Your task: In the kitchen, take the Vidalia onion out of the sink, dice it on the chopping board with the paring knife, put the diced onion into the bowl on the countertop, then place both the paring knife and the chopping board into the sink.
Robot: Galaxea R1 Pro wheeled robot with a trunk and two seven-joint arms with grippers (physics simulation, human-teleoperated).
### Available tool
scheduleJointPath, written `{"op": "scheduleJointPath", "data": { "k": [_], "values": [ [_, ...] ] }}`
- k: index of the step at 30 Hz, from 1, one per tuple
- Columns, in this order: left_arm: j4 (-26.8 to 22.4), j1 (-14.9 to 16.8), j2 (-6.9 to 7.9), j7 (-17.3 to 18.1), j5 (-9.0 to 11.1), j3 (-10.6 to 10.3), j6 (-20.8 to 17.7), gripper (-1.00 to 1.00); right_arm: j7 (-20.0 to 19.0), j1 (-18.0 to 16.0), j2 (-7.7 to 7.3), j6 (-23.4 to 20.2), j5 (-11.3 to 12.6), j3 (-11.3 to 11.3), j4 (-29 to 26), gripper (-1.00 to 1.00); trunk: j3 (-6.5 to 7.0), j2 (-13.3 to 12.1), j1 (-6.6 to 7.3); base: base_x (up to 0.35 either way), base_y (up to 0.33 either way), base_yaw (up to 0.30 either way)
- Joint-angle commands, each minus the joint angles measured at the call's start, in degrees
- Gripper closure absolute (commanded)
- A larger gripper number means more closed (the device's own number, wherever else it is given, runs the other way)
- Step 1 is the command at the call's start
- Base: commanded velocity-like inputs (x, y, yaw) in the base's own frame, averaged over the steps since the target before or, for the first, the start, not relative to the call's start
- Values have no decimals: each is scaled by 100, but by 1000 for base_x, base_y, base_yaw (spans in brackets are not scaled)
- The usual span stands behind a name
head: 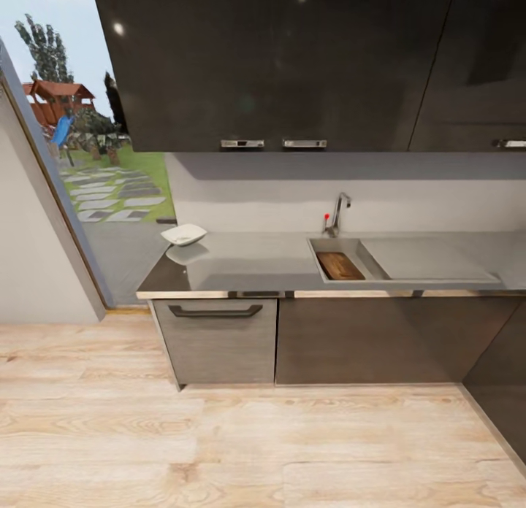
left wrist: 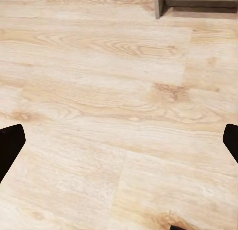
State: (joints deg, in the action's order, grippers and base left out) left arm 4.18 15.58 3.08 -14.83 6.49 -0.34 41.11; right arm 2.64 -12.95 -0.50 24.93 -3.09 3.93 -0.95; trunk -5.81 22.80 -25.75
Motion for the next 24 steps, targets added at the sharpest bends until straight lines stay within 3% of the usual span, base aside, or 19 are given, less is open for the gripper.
{"op": "scheduleJointPath", "data": {
  "k": [1,24],
  "values": [
    [22,12,0,15,37,-8,37,-100,9,-5,-1,20,-34,38,7,-100,-3,12,-4,0,0,0],
    [22,9,0,15,37,-7,37,-100,9,-5,6,25,-34,38,-2,-100,206,12,-4,0,0,0]
  ]
}}
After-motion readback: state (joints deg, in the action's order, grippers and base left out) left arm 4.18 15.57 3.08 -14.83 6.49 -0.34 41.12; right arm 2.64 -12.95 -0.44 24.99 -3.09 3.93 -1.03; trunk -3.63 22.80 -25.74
